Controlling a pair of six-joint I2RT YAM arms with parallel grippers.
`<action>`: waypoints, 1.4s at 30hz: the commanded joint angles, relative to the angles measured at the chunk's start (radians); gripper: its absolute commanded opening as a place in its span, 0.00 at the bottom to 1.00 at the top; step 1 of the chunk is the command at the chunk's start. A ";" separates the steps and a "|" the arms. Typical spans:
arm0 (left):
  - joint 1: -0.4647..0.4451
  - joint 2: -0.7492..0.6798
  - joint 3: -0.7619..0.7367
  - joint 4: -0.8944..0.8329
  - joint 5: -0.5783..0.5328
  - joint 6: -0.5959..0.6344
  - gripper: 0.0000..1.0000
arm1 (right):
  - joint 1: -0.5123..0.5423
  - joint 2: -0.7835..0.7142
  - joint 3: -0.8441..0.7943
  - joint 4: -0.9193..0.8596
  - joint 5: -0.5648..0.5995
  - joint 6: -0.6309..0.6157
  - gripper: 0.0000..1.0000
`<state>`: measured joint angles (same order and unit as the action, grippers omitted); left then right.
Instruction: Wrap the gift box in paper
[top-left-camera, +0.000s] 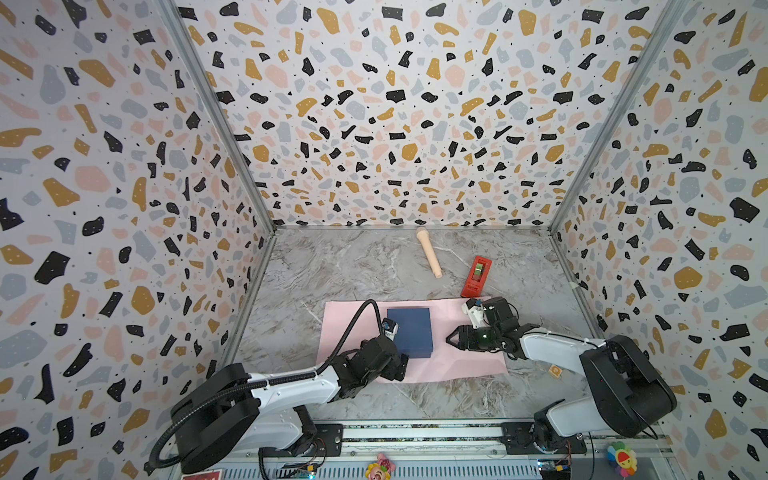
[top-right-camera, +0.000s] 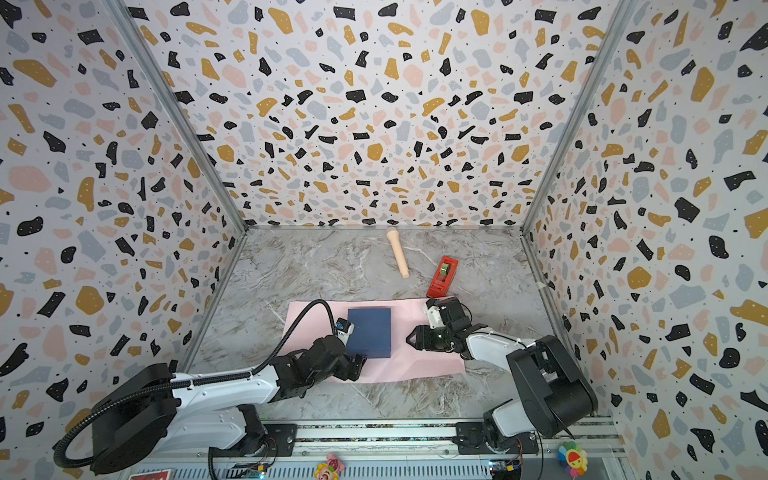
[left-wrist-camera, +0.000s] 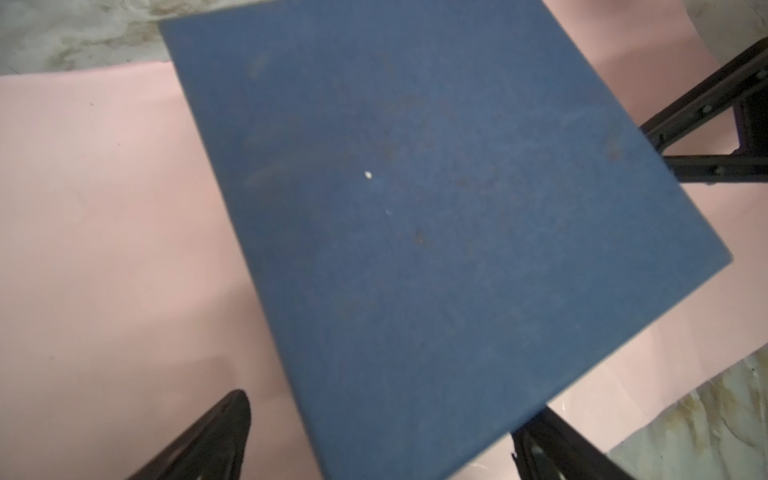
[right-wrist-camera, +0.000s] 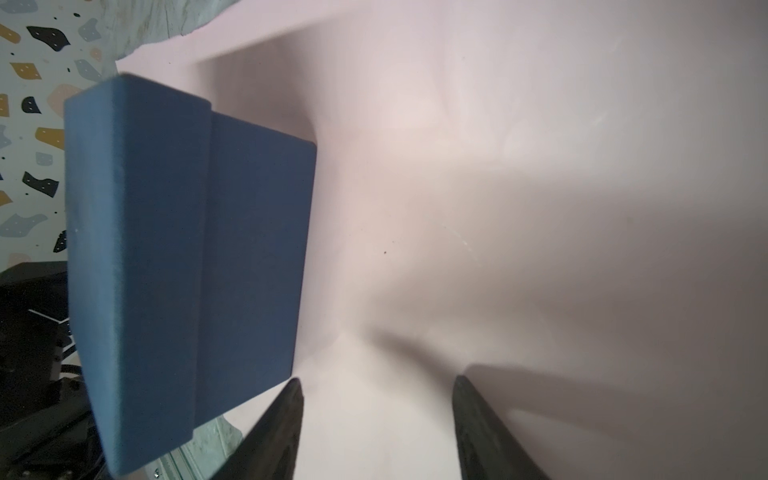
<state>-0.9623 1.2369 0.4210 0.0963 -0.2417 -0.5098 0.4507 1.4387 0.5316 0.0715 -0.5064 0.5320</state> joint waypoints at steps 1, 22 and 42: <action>-0.003 0.009 0.030 0.030 -0.035 0.009 0.95 | -0.004 0.004 -0.016 -0.020 0.003 -0.012 0.58; -0.003 0.071 0.060 0.044 -0.039 -0.014 0.86 | -0.003 0.002 -0.023 -0.021 0.002 -0.012 0.58; 0.003 0.061 0.062 0.022 -0.070 -0.010 0.83 | -0.004 0.006 -0.027 -0.018 0.006 -0.012 0.58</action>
<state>-0.9623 1.3067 0.4587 0.1123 -0.2832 -0.5159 0.4488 1.4387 0.5251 0.0837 -0.5095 0.5297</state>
